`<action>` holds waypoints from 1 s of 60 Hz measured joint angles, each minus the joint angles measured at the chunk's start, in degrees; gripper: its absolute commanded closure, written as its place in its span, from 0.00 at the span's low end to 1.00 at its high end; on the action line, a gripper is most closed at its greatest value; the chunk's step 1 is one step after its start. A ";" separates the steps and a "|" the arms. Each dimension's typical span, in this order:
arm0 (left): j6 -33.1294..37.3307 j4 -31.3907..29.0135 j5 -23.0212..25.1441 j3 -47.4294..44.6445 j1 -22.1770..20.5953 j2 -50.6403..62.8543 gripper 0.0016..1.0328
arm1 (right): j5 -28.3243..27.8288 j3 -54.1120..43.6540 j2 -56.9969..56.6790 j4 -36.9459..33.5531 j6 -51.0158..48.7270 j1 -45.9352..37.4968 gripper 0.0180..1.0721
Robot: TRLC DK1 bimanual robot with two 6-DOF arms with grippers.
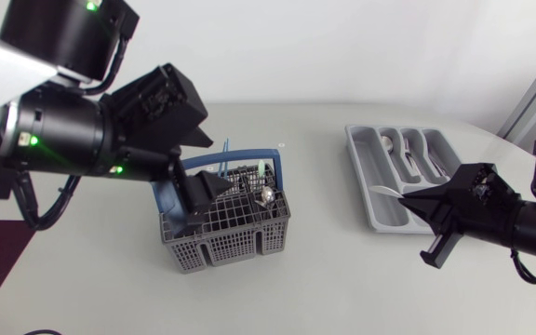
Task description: Unload the cutlery basket into the drawer organizer.
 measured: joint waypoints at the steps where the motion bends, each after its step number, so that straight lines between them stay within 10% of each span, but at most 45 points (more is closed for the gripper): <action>1: 0.37 0.00 -0.22 -0.57 0.02 -0.44 0.12 | -0.72 0.39 0.87 -0.33 -0.59 -0.87 0.90; 60: 11.78 1.38 -1.29 -19.78 2.95 -12.37 0.12 | -8.17 32.55 48.92 -22.45 -27.78 -25.40 0.90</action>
